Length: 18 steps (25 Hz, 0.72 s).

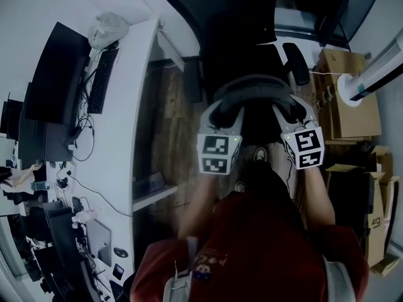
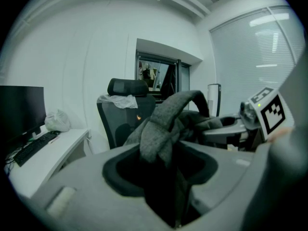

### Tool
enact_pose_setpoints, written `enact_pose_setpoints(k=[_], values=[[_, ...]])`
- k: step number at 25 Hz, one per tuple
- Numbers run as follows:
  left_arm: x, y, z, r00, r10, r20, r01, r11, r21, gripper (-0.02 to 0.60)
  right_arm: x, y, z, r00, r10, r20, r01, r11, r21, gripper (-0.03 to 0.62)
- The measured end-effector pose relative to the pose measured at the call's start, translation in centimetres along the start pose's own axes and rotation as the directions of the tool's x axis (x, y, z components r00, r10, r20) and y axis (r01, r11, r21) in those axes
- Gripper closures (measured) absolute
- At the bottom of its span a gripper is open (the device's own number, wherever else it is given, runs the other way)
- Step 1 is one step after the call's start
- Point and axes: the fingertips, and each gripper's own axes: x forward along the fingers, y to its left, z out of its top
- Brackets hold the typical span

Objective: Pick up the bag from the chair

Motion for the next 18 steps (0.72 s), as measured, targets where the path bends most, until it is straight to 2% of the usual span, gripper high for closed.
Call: enact_pose_setpoints(k=[10,18], values=[[-9.2,-0.6,-4.1,0.999,0.039,0.011,-0.039,0.999,-0.017,0.385,-5.0,8.1,-1.3,0.999,0.038,-0.011,-0.039,0.999,-0.017,0.421],[-13.5,-0.5,-5.9,0.999,0.049,0.019,-0.049,0.998,-0.027,0.385,-6.8,12.3,-1.9,0.998,0.056,-0.01,-0.056,0.998,-0.027,0.421]])
